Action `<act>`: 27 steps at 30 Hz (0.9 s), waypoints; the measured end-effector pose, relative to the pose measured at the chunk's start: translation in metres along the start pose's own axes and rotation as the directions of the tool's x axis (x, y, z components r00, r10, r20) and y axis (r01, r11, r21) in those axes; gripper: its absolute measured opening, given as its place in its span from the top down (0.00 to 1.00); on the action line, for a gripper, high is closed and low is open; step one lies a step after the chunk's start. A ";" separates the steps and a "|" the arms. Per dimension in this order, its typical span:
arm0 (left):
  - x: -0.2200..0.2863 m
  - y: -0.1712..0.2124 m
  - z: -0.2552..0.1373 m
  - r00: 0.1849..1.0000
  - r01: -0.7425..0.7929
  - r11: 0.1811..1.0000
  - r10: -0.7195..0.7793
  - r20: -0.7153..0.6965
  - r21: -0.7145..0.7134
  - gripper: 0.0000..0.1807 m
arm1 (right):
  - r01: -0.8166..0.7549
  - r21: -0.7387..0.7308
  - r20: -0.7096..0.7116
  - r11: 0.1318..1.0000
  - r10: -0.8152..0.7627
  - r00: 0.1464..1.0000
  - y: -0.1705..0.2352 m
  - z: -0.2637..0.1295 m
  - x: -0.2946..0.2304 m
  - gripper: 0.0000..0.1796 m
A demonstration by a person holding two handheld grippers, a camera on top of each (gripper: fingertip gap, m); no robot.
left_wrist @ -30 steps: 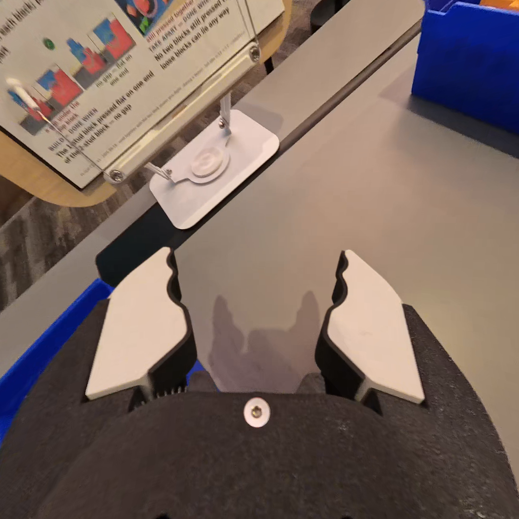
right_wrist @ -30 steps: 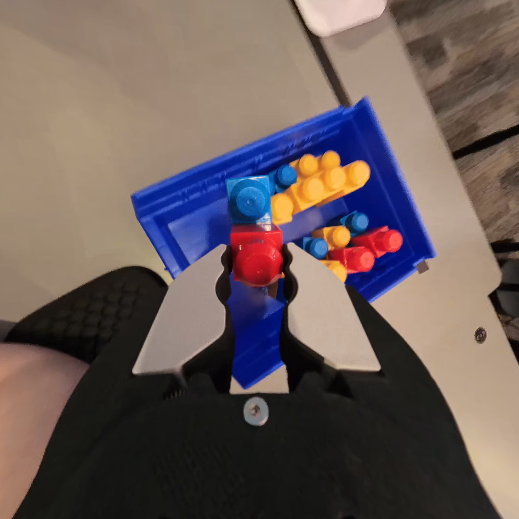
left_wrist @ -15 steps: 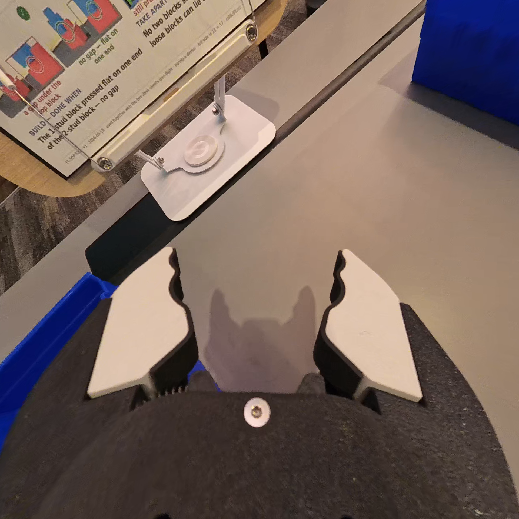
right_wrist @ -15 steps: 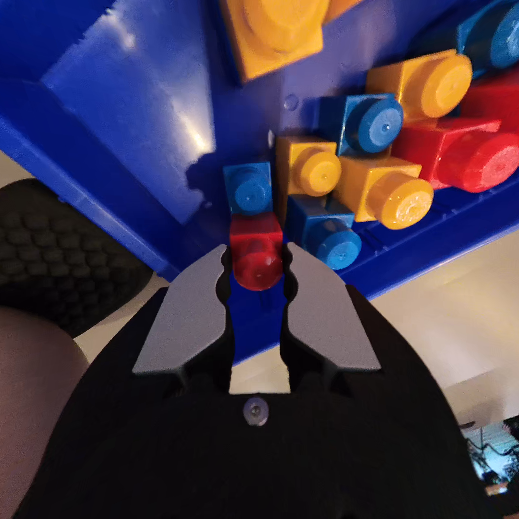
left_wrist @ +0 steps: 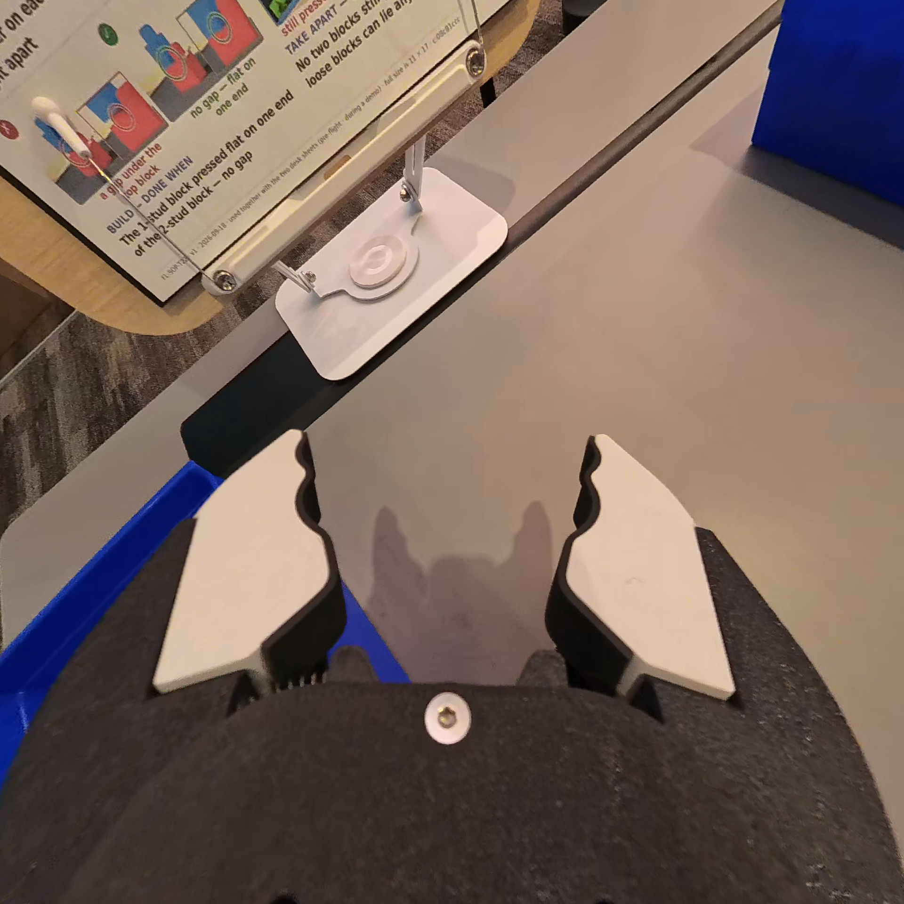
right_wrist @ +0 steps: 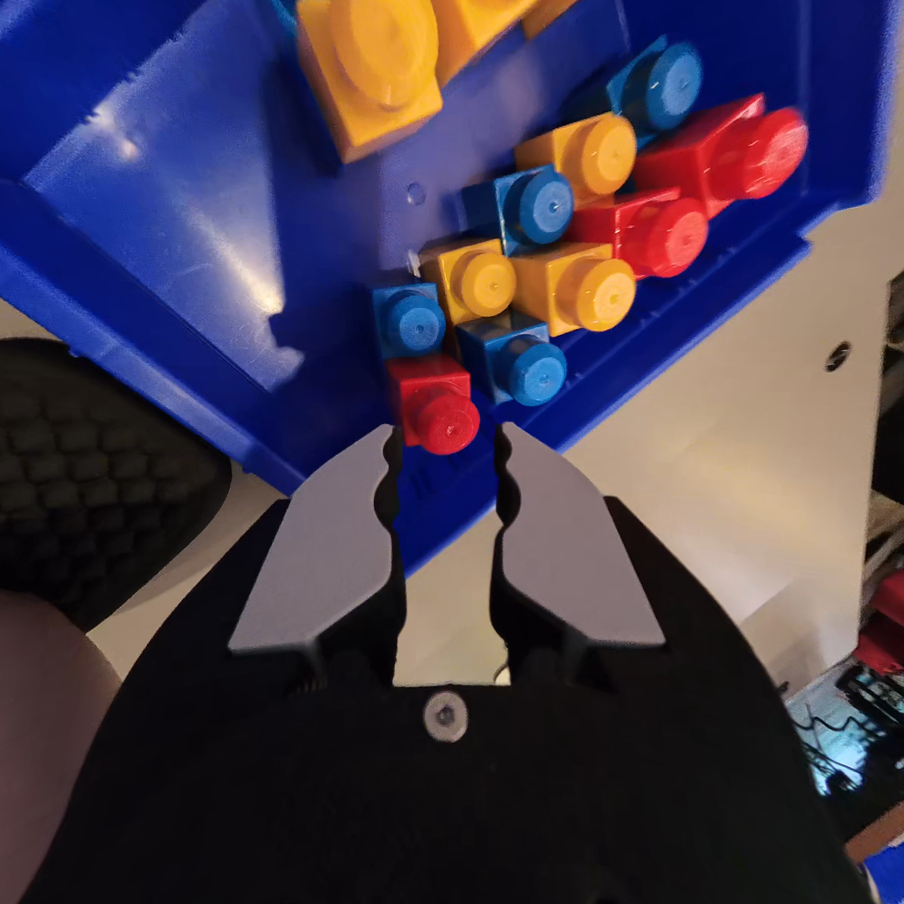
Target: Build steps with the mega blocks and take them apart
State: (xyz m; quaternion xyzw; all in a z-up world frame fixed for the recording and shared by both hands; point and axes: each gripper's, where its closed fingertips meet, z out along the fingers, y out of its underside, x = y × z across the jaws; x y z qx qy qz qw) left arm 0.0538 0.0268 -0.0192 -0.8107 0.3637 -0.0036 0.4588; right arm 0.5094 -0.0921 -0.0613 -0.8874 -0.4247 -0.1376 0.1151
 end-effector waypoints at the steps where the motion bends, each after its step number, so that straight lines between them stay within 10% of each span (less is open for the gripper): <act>1: -0.001 0.000 0.000 1.000 0.000 1.000 0.000 0.002 -0.001 0.42 | 0.005 0.016 -0.031 1.000 -0.005 1.000 -0.002 -0.007 0.001 0.79; 15: -0.156 0.016 -0.099 0.935 0.261 0.941 -0.302 0.187 0.218 0.52 | 0.230 0.598 -0.363 0.768 0.004 0.932 -0.133 -0.137 -0.008 0.79; 27: -0.189 0.145 0.027 0.925 0.361 0.919 -0.332 0.183 -0.159 0.55 | 0.252 0.550 -0.342 0.796 -0.060 0.938 -0.147 -0.117 -0.017 0.79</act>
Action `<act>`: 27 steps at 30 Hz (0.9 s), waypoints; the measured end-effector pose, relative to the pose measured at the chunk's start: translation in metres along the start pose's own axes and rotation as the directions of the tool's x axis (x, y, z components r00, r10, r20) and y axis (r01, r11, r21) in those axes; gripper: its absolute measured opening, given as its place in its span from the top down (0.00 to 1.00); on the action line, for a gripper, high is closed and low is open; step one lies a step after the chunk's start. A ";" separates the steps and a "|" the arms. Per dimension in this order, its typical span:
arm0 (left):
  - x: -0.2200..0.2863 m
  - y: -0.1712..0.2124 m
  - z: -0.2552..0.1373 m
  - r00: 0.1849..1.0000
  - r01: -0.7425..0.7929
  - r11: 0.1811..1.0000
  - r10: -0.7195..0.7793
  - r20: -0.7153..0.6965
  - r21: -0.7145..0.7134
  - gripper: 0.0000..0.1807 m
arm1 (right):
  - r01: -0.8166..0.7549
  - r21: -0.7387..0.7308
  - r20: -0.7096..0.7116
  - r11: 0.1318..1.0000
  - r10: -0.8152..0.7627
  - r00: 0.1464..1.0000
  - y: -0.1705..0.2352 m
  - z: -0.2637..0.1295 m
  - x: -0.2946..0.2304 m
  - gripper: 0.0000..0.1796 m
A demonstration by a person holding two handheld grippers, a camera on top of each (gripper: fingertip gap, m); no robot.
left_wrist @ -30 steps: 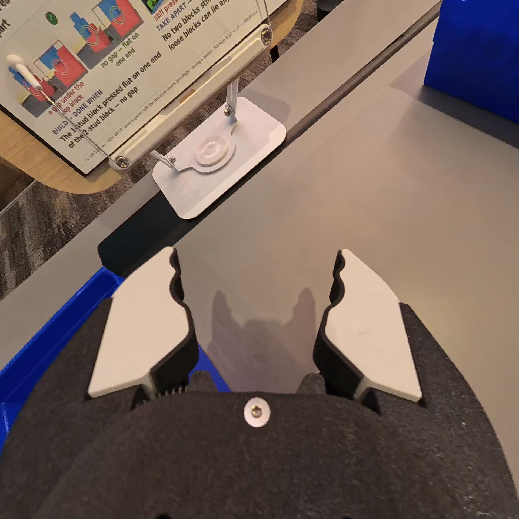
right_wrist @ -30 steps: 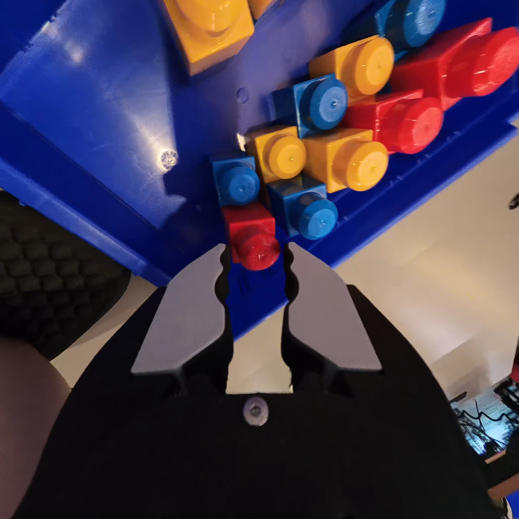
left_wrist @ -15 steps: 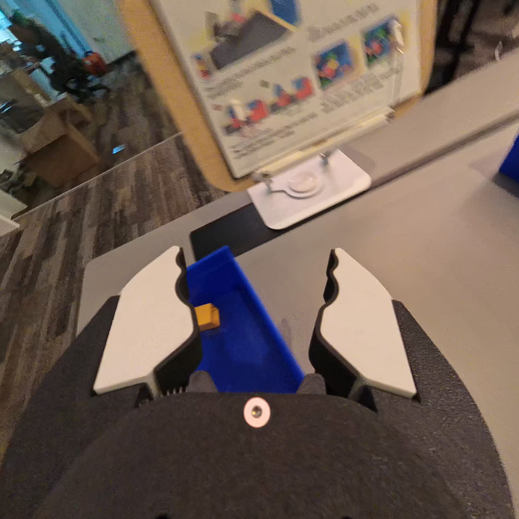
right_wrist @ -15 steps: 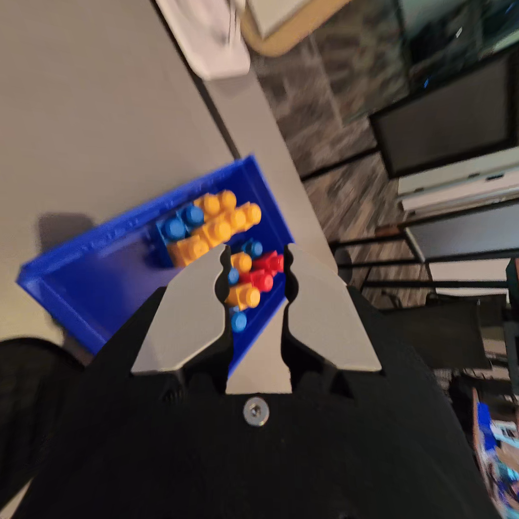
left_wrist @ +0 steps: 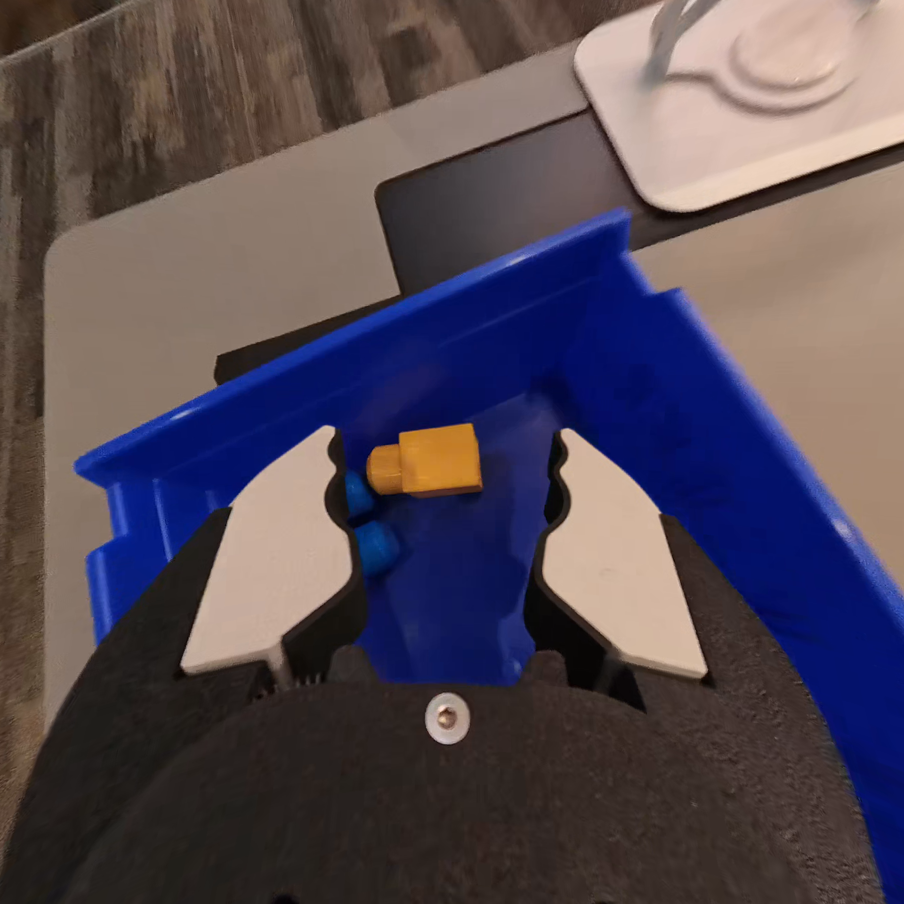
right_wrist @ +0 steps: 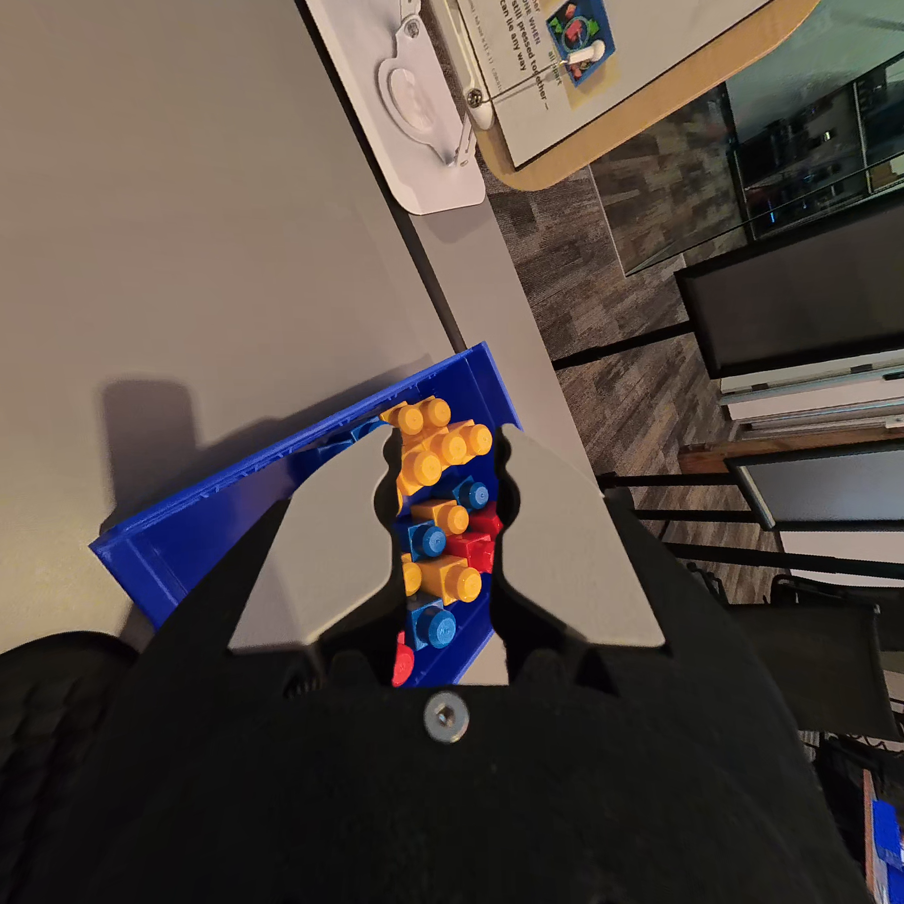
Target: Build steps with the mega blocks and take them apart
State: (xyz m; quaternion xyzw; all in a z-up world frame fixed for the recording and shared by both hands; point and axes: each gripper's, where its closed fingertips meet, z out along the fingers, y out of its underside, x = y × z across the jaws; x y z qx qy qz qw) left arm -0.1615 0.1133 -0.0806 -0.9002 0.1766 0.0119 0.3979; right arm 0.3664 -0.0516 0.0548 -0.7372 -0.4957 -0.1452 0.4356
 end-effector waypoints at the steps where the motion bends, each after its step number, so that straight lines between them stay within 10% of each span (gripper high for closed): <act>1: -0.002 0.005 0.008 1.000 -0.014 1.000 0.015 0.021 -0.022 0.56 | -0.001 0.000 0.003 1.000 0.001 1.000 0.000 0.000 0.000 0.79; 20: -0.002 0.047 0.043 0.998 -0.055 0.971 0.061 0.017 -0.234 0.64 | 0.035 -0.069 0.087 0.997 -0.029 0.996 0.009 0.025 -0.016 0.79; 27: 0.005 -0.014 -0.020 0.995 -0.094 0.996 0.094 0.039 -0.002 0.64 | 0.041 -0.052 0.108 0.998 -0.035 0.994 0.002 0.029 -0.023 0.79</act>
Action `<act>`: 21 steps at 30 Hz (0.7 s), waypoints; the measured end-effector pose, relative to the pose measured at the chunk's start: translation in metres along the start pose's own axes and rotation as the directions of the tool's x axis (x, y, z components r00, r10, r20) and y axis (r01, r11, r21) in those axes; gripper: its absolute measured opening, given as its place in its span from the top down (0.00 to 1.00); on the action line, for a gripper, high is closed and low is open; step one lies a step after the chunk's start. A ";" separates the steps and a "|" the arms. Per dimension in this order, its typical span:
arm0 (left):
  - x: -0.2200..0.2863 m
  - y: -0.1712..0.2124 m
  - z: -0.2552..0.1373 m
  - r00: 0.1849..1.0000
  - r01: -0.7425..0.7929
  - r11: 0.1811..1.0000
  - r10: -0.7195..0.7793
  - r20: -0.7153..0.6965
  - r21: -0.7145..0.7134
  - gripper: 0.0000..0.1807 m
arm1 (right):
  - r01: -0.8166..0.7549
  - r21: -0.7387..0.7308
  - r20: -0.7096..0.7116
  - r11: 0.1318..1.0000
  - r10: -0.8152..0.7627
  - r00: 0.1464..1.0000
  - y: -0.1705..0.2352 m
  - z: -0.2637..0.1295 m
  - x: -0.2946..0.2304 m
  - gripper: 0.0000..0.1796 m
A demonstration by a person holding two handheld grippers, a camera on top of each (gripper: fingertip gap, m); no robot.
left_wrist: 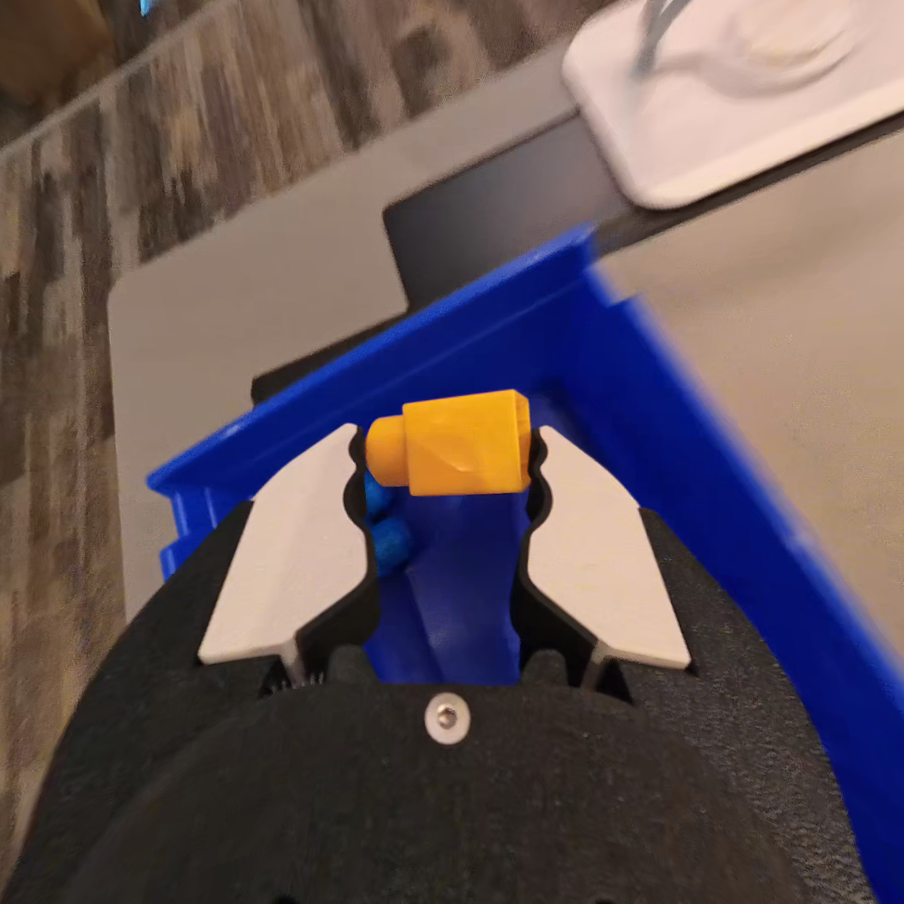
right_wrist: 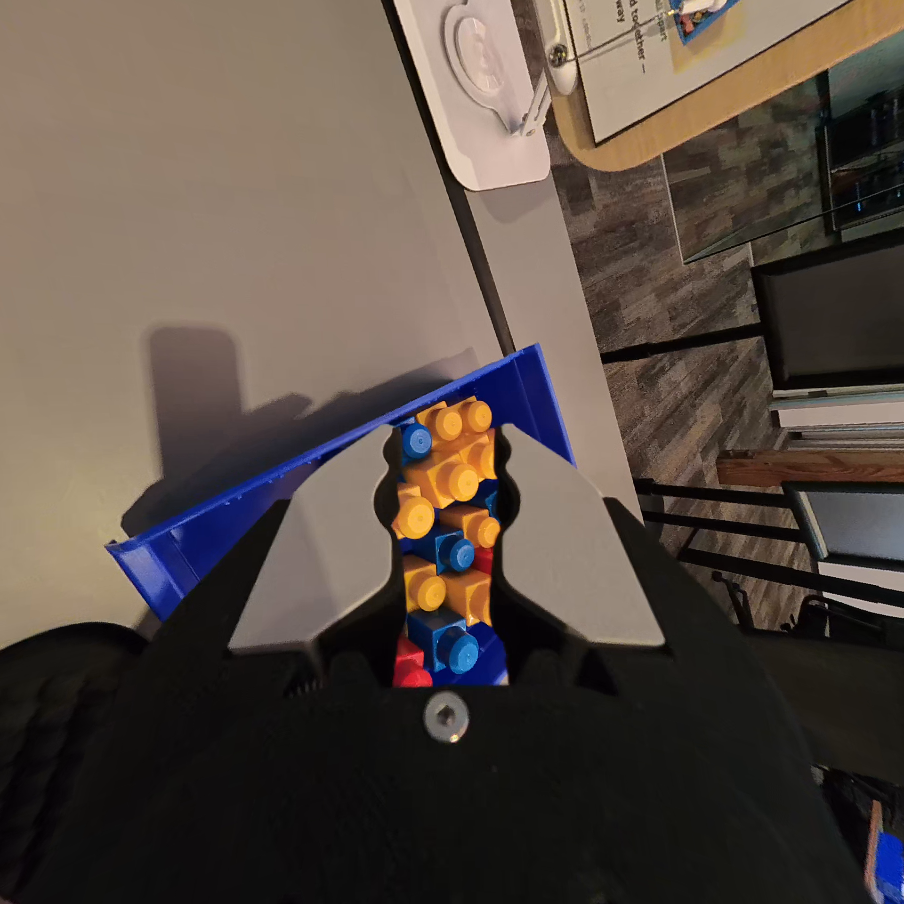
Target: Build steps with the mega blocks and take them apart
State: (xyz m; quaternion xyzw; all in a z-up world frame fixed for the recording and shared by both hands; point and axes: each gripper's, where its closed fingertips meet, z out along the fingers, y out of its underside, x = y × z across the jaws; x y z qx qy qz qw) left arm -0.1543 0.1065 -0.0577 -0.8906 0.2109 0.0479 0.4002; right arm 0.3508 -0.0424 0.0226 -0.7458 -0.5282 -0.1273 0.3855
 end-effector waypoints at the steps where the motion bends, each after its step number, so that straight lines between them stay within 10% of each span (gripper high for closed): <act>1: 0.016 -0.019 -0.019 0.998 -0.004 0.998 0.008 -0.059 0.069 0.64 | -0.002 0.007 0.006 1.000 0.002 1.000 -0.002 0.000 -0.001 0.79; 6: 0.200 -0.081 -0.119 0.819 -0.136 0.918 0.315 -0.480 0.372 0.64 | -0.008 0.020 0.015 1.000 0.007 1.000 -0.002 -0.001 -0.001 0.79; 10: 0.320 -0.055 -0.097 0.710 -0.393 0.815 0.563 -0.423 0.426 0.64 | -0.036 0.029 0.010 0.999 0.036 0.999 0.004 -0.006 0.004 0.79; 21: 0.408 0.021 -0.059 0.500 -0.580 0.739 0.655 -0.567 0.342 0.64 | -0.081 -0.004 0.024 0.997 0.081 0.996 0.025 -0.002 0.013 0.79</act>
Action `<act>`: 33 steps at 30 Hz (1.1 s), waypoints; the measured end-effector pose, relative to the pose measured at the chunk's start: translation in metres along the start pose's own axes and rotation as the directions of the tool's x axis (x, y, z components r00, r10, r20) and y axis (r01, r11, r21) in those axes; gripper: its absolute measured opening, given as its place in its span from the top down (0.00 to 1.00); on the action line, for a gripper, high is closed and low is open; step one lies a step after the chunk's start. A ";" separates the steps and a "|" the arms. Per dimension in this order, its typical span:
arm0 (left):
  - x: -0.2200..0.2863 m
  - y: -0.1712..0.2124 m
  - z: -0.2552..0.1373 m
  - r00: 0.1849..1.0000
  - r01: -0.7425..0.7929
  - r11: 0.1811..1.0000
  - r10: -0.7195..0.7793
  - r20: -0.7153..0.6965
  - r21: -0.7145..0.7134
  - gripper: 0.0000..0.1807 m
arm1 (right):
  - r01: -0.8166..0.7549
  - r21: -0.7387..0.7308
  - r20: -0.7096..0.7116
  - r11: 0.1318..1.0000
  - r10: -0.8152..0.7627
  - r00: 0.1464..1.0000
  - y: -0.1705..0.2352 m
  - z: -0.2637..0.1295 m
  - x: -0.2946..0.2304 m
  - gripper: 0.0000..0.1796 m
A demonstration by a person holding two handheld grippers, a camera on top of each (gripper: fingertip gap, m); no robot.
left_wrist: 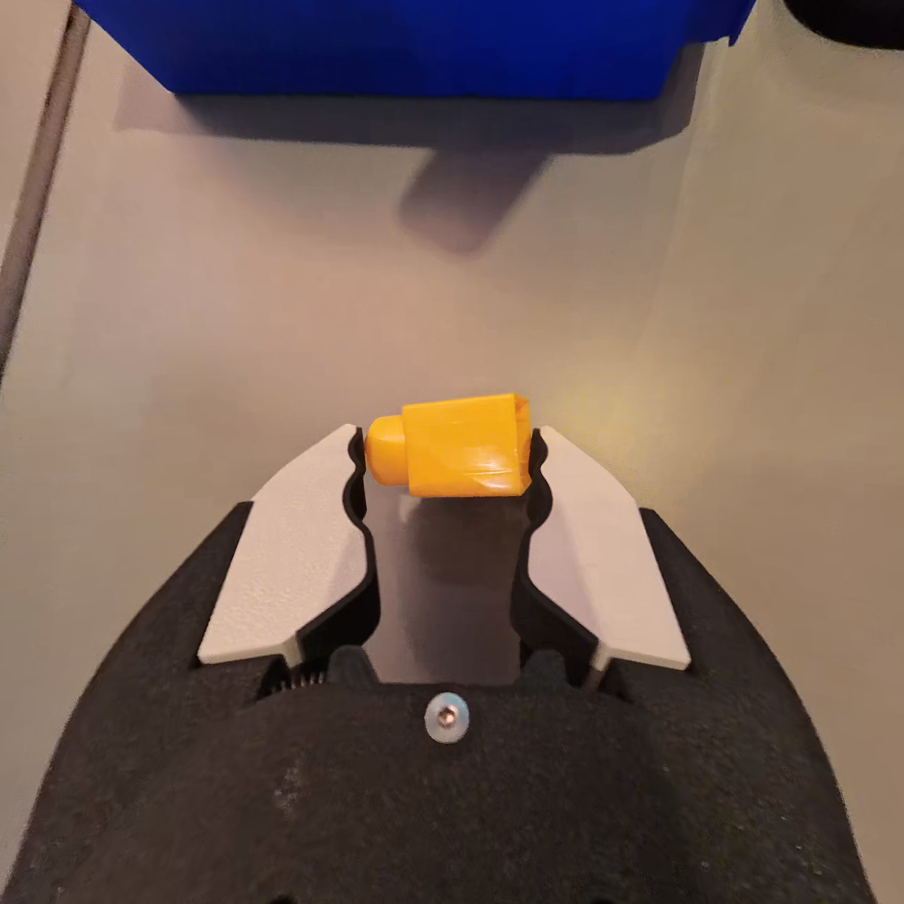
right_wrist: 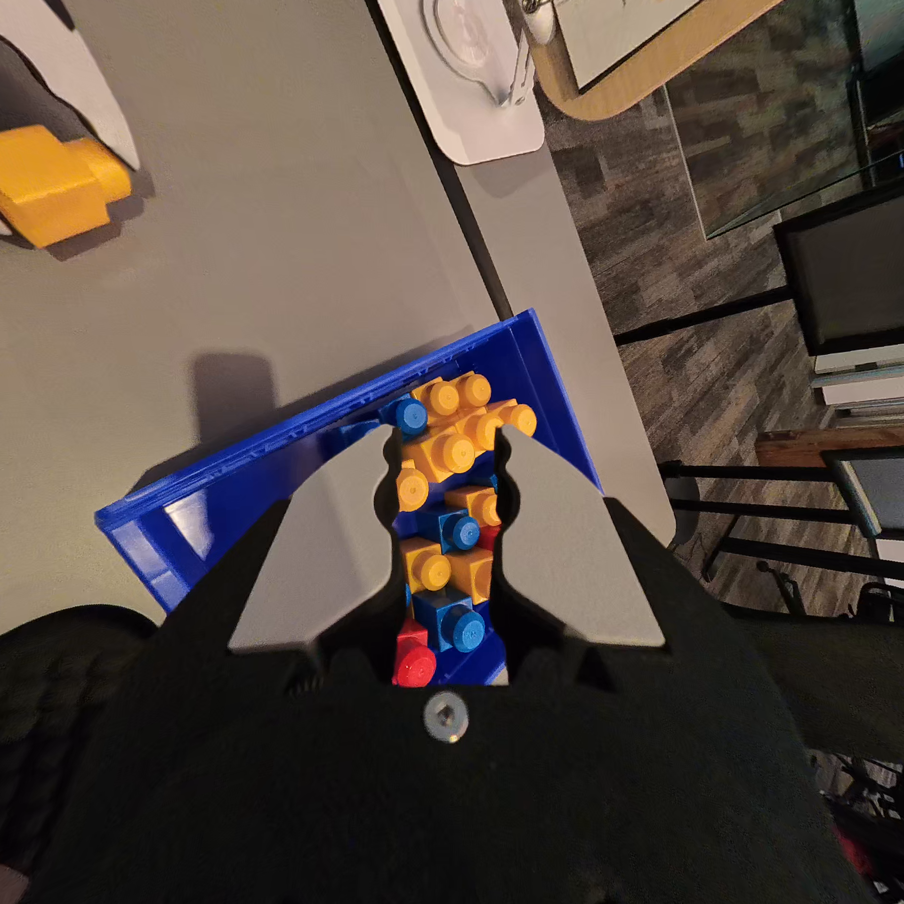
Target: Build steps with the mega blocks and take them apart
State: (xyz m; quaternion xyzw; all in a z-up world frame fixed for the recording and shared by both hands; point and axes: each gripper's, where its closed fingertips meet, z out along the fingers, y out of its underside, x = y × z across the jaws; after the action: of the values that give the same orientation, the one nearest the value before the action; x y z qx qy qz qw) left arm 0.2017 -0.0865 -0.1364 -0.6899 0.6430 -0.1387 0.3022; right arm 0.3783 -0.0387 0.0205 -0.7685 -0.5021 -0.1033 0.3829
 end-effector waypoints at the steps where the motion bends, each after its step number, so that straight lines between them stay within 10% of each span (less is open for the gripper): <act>1: 0.001 0.002 0.003 1.000 -0.006 1.000 0.006 -0.002 -0.009 0.64 | 0.002 -0.007 0.002 1.000 -0.002 1.000 0.001 0.002 0.000 0.79; 11: 0.008 0.002 0.002 0.997 0.016 1.000 -0.016 -0.077 -0.005 0.49 | 0.007 -0.032 0.007 0.999 -0.006 1.000 0.006 0.005 0.000 0.79; 17: -0.074 -0.015 -0.136 0.973 0.140 0.978 -0.165 0.164 0.154 0.53 | -0.009 0.017 -0.007 1.000 0.009 1.000 0.003 -0.005 0.004 0.79; 24: -0.189 0.187 -0.275 0.617 0.541 0.841 -0.400 0.677 0.004 0.61 | 0.003 -0.016 0.004 1.000 -0.003 1.000 0.006 0.002 0.002 0.79; 33: -0.231 0.293 -0.220 0.384 0.827 0.556 -0.670 0.635 0.086 0.43 | 0.029 -0.058 0.029 0.998 -0.027 0.999 0.010 0.009 -0.006 0.79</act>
State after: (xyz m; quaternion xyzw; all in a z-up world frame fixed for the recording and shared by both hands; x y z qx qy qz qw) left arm -0.1928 0.0877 -0.0940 -0.9414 0.1363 0.0468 0.3049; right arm 0.3816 -0.0389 0.0066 -0.7736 -0.5149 -0.1125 0.3517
